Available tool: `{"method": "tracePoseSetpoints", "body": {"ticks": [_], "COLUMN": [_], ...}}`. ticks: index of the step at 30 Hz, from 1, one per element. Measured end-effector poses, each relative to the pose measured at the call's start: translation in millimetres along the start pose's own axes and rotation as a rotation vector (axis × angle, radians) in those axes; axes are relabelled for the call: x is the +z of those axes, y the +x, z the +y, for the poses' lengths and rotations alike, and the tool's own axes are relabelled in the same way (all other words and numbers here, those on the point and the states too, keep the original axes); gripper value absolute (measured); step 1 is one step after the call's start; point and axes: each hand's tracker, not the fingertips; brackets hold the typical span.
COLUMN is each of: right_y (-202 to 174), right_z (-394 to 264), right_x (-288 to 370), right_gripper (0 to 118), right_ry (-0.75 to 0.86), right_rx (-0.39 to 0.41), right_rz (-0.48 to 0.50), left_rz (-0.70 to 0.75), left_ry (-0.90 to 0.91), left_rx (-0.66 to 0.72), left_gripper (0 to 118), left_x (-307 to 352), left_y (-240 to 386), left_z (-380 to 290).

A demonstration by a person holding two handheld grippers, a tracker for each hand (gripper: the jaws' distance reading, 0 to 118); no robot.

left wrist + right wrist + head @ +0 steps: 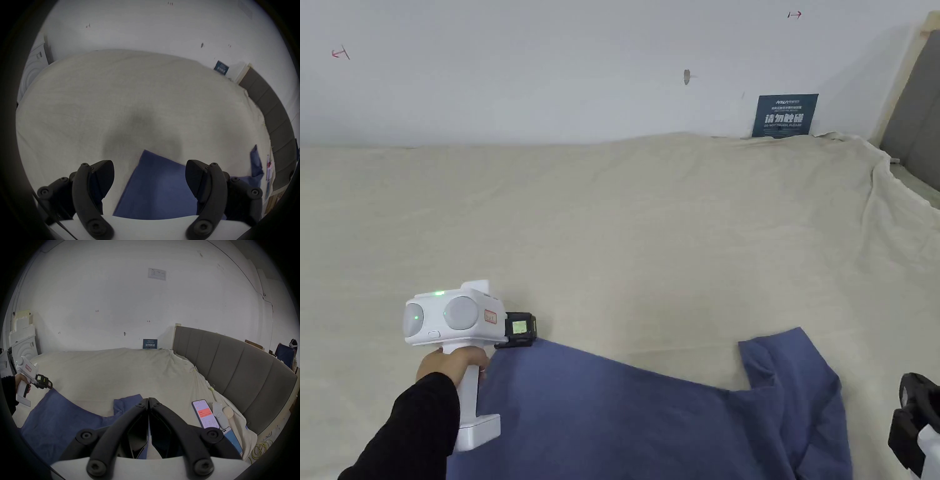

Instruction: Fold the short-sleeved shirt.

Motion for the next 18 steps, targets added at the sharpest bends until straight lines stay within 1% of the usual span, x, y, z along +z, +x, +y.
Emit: {"method": "tracePoseSetpoints", "body": {"ticks": [2, 3, 4, 5, 8, 9, 10, 12, 13, 14, 17, 18], "right_y": [1, 2, 2, 2, 3, 3, 4, 6, 8, 11, 16, 20], "right_z": [-3, -4, -5, -7, -8, -8, -8, -8, -7, -6, -4, -5], "right_x": [-5, -7, -10, -11, -12, -12, -13, -16, -18, -21, -35, -44], "right_gripper": [0, 0, 0, 0, 0, 0, 0, 0, 0, 0, 0, 0], "right_ry": [-0.012, -0.016, -0.025, -0.03, -0.039, -0.041, -0.043, -0.055, -0.066, -0.073, -0.12, -0.152], "right_rx": [0.005, 0.007, 0.008, 0.006, -0.002, -0.006, -0.01, -0.024, -0.037, -0.05, -0.074, -0.083], "right_rz": [-0.009, -0.013, -0.016, -0.016, -0.017, -0.016, -0.016, -0.011, -0.004, 0.005, 0.03, 0.041], "left_rz": [0.012, 0.007, 0.007, 0.061, 0.066, 0.053, 0.067, 0.042, 0.028, 0.035, -0.019, -0.037], "left_ry": [-0.024, -0.036, -0.048, -0.058, -0.02, -0.009, -0.004, -0.009, -0.009, 0.006, 0.097, 0.12], "left_rx": [-0.007, -0.021, -0.045, -0.078, -0.122, -0.13, -0.142, -0.169, -0.172, -0.162, -0.099, -0.099], "left_gripper": [78, 74, 73, 71, 66, 52, 32, 11, 3, 2, 1, 1], "left_x": [-12, -17, -21, -25, -16, -13, -12, -9, -6, -1, 24, 35], "left_y": [3, 5, 8, 13, 24, 27, 30, 30, 31, 30, 24, 23], "left_z": [0, -2, -7, -9, -15, -17, -19, -21, -23, -24, -28, -31]}}
